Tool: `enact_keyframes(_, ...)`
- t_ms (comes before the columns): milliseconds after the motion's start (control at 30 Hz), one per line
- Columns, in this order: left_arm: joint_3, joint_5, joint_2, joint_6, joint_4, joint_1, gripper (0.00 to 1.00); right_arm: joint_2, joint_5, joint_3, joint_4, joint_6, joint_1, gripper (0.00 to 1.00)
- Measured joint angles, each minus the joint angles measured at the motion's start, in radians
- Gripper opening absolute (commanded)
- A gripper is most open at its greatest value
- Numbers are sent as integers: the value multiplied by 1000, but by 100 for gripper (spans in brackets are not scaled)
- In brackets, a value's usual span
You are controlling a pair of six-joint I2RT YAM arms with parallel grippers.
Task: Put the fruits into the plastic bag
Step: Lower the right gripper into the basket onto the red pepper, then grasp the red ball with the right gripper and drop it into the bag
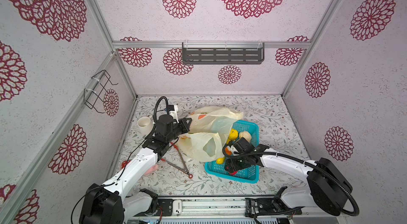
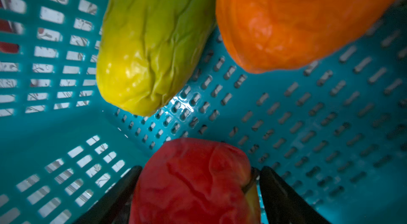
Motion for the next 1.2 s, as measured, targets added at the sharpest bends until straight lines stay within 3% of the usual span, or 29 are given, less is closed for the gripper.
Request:
enact_keyframes(67, 0, 0, 2, 0, -1, 0, 0, 0, 7, 0, 10, 2, 1, 56)
enact_keyframes(167, 1, 1, 10, -1, -3, 0, 0, -8, 20, 0, 13, -1, 1, 51)
enact_keyframes(367, 1, 2, 26, -3, -5, 0, 0, -101, 92, 34, -43, -13, 1, 51)
enact_keyframes(633, 10, 4, 33, -3, -11, -3, 0, -152, 167, 270, -70, -89, 0, 54)
enact_keyframes(1000, 10, 9, 28, 9, -11, -18, 0, 2, 149, 375, 37, -153, -63, 56)
enact_keyframes(1200, 10, 9, 23, 16, -11, -22, 0, 163, 110, 505, 128, -159, -47, 58)
